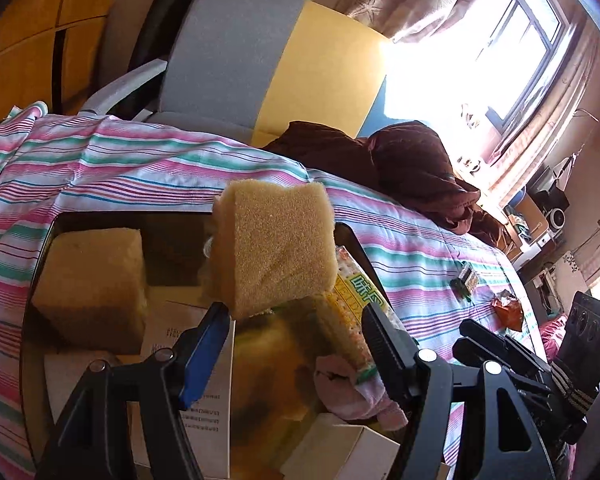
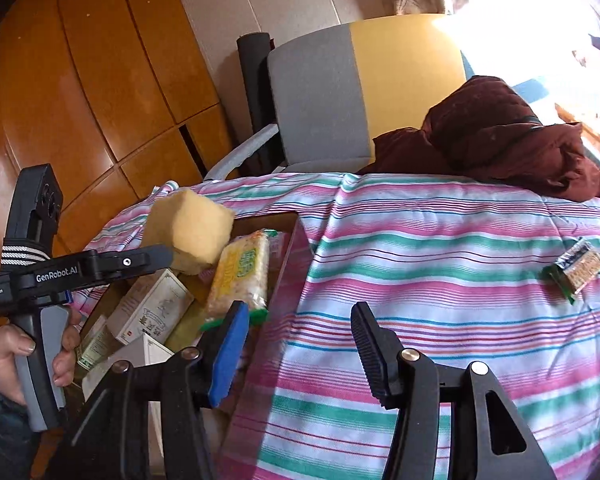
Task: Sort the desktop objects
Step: 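Open both tools over the tray, releasing the sponge and cracker pack, then move both open tools back toward the remaining items on the table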
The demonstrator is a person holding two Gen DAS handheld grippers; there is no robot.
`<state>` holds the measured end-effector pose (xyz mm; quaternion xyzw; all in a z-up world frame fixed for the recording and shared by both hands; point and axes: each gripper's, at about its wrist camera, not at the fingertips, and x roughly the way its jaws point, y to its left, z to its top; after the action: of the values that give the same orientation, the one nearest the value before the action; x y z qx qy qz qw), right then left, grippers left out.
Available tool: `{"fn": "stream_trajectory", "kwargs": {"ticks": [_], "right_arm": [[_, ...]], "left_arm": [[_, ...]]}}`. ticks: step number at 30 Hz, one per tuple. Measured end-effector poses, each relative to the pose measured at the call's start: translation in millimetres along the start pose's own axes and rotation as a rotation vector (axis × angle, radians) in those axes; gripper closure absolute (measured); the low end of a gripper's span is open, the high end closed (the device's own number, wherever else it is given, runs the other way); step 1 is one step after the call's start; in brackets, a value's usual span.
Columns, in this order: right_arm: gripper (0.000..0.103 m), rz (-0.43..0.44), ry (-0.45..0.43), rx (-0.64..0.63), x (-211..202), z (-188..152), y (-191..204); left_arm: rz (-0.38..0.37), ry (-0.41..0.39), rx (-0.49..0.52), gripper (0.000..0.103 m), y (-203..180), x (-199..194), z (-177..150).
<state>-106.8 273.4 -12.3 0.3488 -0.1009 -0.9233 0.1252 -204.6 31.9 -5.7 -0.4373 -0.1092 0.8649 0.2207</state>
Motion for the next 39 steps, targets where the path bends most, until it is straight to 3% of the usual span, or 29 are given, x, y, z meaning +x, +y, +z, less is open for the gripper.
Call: {"fn": "stream_trajectory", "kwargs": {"ticks": [10, 14, 18, 26, 32, 39], "right_arm": [[0.046, -0.154, -0.028, 0.237, -55, -55, -108], [0.045, -0.244, -0.069, 0.324, -85, -72, -149], [0.041, -0.309, -0.122, 0.388, -111, -85, -178], [0.04, -0.412, -0.186, 0.469, -134, -108, -212], [0.038, -0.387, -0.258, 0.507, -141, -120, -222], [0.034, -0.341, -0.294, 0.529, -142, -127, -225]], "left_arm": [[0.062, -0.08, 0.007, 0.033, -12, -38, -19], [0.055, -0.105, 0.075, 0.032, -43, -50, -24], [0.002, -0.078, 0.165, 0.032, -91, -46, -32], [-0.071, 0.025, 0.367, 0.032, -201, 0, -61], [-0.074, 0.098, 0.463, 0.032, -264, 52, -78], [-0.008, 0.124, 0.522, 0.032, -299, 109, -74]]}}
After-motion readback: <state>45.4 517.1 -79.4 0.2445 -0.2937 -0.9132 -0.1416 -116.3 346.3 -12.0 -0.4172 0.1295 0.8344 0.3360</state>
